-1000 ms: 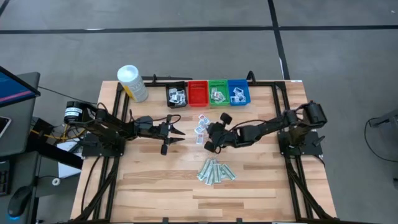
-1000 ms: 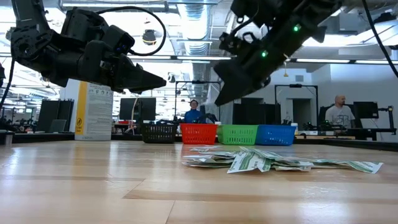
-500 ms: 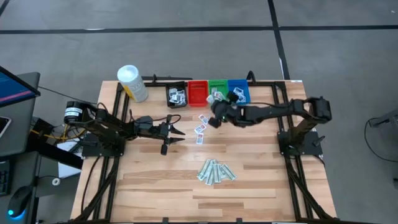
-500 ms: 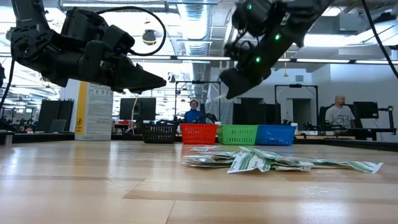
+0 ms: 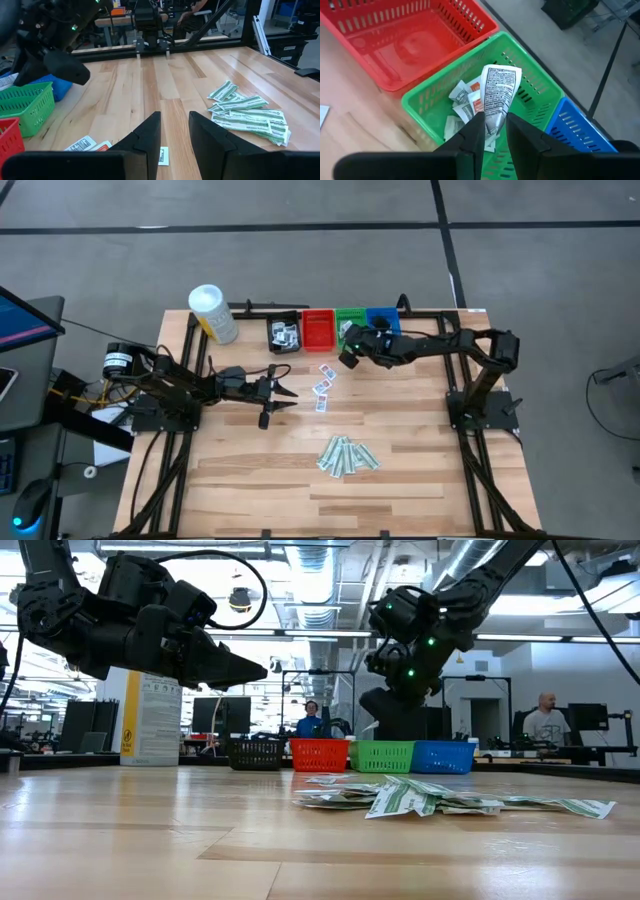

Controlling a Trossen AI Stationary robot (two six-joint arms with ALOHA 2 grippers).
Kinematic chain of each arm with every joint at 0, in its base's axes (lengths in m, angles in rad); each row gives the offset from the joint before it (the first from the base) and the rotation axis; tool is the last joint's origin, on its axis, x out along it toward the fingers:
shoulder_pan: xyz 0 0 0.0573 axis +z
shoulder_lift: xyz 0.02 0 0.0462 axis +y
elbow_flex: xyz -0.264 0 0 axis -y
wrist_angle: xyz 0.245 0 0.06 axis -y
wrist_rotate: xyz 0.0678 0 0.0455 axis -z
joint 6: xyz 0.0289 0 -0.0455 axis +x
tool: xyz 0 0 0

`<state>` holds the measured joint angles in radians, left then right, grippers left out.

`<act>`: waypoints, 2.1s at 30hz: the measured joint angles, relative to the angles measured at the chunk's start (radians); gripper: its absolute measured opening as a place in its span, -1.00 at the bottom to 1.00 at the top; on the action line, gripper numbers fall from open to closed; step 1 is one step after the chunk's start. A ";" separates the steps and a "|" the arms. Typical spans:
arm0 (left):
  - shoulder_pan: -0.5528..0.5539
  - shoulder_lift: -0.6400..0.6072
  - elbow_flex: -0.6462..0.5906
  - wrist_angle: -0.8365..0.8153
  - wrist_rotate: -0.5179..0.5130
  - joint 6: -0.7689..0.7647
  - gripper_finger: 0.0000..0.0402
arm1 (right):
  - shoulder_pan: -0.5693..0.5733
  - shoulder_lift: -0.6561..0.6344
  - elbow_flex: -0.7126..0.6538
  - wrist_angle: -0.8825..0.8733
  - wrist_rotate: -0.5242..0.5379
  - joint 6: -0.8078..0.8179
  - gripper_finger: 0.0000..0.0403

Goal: Pick & Place First Aid Supplies
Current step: Put the orange ointment pack into the green bin

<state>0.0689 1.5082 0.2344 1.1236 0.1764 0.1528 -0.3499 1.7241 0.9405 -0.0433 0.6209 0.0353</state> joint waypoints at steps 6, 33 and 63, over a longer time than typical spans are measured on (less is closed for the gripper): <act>0.000 0.000 0.000 0.000 0.000 0.000 -0.49 | -0.001 0.000 0.000 0.002 0.004 0.000 -0.64; 0.000 0.000 0.000 0.000 0.000 0.000 -0.49 | -0.003 0.000 0.000 0.024 0.011 0.048 0.05; 0.000 0.000 0.000 0.000 0.000 0.000 -0.49 | 0.350 0.000 0.000 0.149 -0.511 -0.063 -0.04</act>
<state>0.0685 1.5082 0.2344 1.1236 0.1764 0.1528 0.0005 1.7241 0.9405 0.1057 0.1101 -0.0282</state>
